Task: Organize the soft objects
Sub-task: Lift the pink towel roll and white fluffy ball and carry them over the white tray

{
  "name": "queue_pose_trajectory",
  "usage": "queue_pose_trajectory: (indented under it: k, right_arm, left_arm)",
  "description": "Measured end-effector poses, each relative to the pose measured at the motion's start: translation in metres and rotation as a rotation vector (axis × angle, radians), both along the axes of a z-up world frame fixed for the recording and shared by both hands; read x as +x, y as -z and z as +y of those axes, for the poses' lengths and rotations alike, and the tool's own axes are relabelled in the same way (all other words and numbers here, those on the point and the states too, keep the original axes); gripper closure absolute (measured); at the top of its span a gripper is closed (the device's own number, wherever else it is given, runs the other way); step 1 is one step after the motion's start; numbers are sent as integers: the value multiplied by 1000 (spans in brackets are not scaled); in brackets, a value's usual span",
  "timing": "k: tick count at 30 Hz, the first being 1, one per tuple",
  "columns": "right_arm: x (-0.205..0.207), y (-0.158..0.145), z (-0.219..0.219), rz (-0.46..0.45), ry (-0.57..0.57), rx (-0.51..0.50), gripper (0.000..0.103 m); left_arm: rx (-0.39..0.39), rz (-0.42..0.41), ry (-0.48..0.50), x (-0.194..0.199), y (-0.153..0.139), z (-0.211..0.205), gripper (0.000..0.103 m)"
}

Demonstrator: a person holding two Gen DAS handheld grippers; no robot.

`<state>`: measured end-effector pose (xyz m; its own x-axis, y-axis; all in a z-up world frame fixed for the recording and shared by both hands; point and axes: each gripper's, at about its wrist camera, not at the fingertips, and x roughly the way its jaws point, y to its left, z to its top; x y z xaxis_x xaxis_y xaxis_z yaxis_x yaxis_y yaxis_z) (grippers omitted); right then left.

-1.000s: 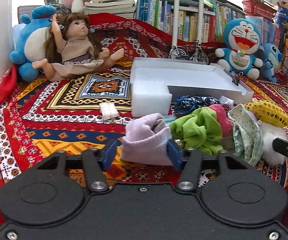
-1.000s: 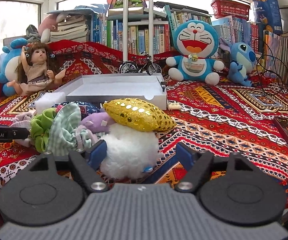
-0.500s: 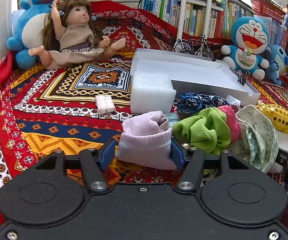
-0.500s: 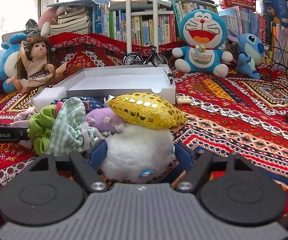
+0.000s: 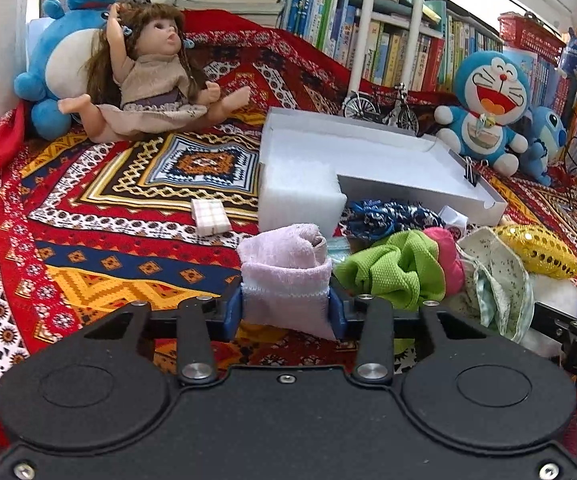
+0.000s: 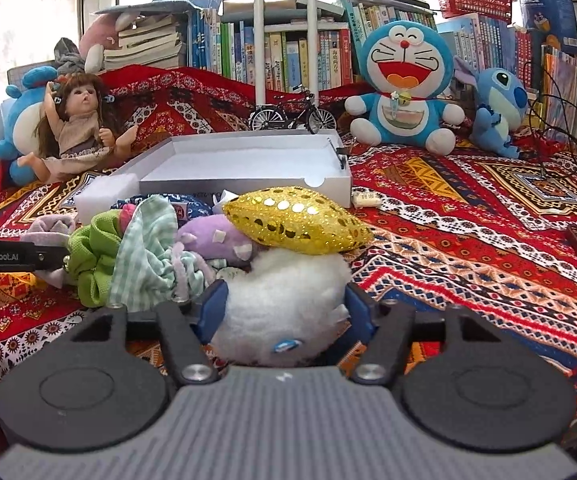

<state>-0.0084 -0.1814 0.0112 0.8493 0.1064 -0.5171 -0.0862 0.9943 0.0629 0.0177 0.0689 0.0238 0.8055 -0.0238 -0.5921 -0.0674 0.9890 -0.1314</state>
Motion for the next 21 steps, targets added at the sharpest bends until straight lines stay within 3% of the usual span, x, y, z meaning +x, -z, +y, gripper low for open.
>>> queue_pose_trajectory:
  k: [5, 14, 21]
  right_arm:
    - [-2, -4, -6, 0, 14, 23, 47]
    - [-2, 2, 3, -1, 5, -29, 41]
    - [0, 7, 0, 3, 10, 3, 38]
  left_arm:
    - [-2, -25, -15, -6, -7, 6, 63]
    - [-19, -6, -18, -6, -5, 8, 63]
    - [-30, -3, -20, -7, -3, 9, 63]
